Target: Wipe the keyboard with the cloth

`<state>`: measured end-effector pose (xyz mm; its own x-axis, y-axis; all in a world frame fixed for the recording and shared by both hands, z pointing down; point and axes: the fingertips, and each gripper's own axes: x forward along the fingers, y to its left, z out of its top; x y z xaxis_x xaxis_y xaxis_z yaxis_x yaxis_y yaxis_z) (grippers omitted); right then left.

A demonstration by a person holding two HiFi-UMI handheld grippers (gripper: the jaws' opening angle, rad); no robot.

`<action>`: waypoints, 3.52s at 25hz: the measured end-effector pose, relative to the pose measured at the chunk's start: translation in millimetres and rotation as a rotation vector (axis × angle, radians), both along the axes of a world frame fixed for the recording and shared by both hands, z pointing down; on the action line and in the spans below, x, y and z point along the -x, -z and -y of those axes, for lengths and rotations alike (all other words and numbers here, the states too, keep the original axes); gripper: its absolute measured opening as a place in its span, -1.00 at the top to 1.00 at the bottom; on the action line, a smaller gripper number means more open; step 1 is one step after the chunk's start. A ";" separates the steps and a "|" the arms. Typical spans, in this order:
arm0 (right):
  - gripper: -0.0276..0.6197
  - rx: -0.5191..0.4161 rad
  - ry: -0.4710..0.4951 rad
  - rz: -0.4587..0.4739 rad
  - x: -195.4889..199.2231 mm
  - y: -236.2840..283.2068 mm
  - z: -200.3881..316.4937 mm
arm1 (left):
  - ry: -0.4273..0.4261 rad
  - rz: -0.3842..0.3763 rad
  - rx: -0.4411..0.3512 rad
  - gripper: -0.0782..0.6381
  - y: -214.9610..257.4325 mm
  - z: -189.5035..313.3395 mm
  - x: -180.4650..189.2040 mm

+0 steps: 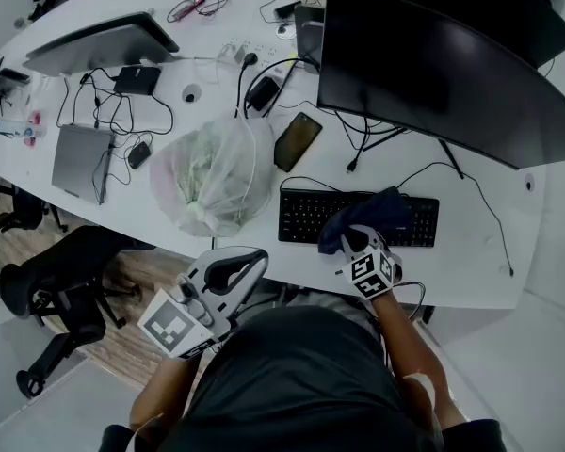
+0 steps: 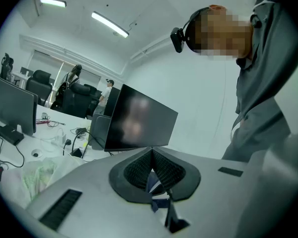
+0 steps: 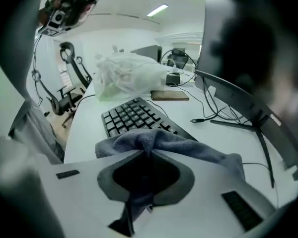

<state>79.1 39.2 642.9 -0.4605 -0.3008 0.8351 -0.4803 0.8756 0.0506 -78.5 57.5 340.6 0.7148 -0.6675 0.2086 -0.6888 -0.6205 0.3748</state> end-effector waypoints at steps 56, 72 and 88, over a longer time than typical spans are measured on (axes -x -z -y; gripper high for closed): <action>0.79 -0.091 -0.235 -0.154 -45.9 1.1 17.1 | 0.029 -0.037 0.011 0.77 -15.1 -20.0 55.7; 0.79 -0.114 -0.254 -0.232 -64.3 11.2 3.7 | 0.027 -0.029 -0.007 0.77 -24.9 -17.2 65.6; 0.79 -0.091 -0.131 -0.137 8.1 12.9 8.1 | 0.037 -0.040 -0.008 0.77 -26.1 -10.8 72.4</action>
<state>71.0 31.1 630.1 -0.2961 -0.4279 0.8540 -0.5731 0.7948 0.1995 -150.9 68.3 366.7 0.6974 -0.6949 0.1752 -0.6958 -0.5980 0.3978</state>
